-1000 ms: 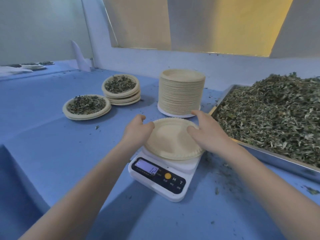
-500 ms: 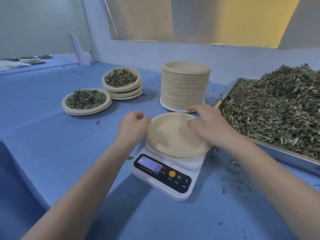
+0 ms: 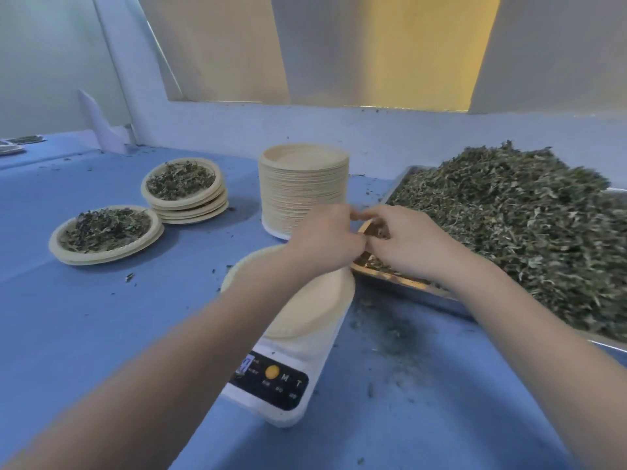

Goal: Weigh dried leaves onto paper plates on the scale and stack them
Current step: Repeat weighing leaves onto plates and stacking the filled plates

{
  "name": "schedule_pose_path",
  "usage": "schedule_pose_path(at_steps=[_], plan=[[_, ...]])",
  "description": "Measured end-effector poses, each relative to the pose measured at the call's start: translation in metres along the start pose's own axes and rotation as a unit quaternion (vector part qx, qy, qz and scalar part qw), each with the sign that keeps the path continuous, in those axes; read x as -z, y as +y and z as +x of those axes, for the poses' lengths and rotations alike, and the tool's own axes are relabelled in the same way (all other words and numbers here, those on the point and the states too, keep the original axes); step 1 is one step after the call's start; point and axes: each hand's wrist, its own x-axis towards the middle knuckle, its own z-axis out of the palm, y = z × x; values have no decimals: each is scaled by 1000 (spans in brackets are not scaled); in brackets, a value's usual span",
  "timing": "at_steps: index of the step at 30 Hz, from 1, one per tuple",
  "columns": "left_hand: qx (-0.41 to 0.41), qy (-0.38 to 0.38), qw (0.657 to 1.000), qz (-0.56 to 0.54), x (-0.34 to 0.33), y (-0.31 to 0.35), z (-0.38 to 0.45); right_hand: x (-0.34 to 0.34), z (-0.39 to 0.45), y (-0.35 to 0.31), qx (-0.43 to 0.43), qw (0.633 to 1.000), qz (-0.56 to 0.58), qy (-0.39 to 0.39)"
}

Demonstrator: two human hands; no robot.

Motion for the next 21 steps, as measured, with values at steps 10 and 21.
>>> schedule_pose_path(at_steps=[10,21], plan=[[-3,-246,941,231,-72,59,76,72,-43,102,-258,907,-263,-205],[-8,-335,933,128,-90,35,100,28,-14,122,-130,976,-54,-168]])
